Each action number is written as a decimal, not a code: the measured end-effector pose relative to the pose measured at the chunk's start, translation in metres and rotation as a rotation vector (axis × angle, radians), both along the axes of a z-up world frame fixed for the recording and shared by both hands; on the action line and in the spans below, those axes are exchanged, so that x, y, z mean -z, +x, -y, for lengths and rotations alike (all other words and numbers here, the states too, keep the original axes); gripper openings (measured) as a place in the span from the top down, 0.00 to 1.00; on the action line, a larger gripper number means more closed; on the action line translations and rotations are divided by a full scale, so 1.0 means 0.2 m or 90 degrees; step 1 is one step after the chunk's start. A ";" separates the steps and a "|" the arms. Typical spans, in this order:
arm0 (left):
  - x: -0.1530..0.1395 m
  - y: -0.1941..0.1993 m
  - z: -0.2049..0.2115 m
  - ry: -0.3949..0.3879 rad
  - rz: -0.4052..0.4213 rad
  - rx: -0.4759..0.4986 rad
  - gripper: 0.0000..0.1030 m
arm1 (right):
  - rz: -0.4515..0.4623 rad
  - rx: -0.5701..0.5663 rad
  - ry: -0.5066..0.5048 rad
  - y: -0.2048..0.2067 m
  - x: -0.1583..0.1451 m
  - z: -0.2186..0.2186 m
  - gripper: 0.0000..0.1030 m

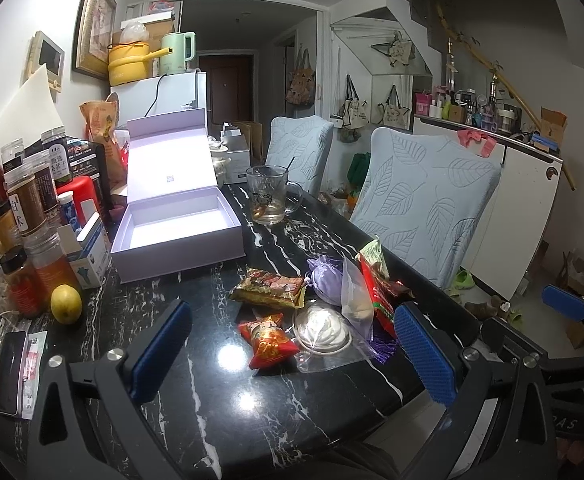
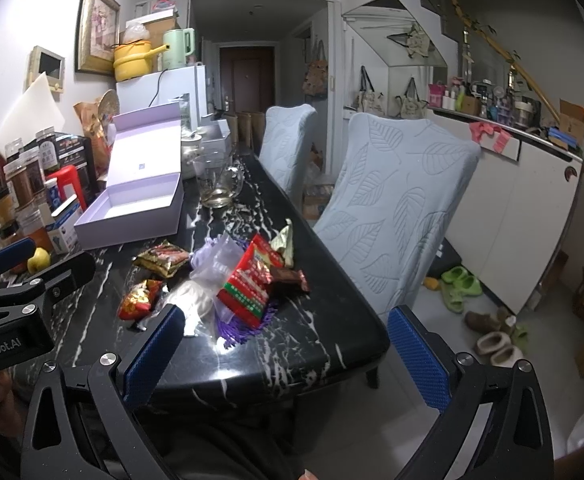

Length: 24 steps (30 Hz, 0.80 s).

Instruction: Organize soft objects

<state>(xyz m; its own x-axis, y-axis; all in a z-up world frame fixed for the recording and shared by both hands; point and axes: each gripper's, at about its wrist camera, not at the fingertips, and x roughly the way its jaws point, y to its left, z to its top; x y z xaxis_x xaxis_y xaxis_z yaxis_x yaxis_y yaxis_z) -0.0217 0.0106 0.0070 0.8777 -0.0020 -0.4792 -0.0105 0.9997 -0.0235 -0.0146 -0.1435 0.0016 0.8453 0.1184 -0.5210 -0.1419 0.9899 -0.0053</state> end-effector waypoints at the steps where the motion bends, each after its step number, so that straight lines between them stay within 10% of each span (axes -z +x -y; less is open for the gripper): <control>1: 0.00 0.00 0.00 0.000 0.000 0.000 0.00 | 0.000 0.000 0.000 0.00 0.00 0.00 0.00; 24: 0.01 0.00 0.00 -0.004 -0.014 0.003 0.00 | -0.004 -0.002 0.006 0.01 0.01 0.01 0.00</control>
<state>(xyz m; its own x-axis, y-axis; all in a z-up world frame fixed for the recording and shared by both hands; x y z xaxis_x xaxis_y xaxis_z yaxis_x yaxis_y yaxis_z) -0.0209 0.0113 0.0046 0.8672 -0.0095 -0.4978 -0.0063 0.9995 -0.0301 -0.0119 -0.1449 -0.0003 0.8419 0.1253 -0.5250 -0.1447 0.9895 0.0042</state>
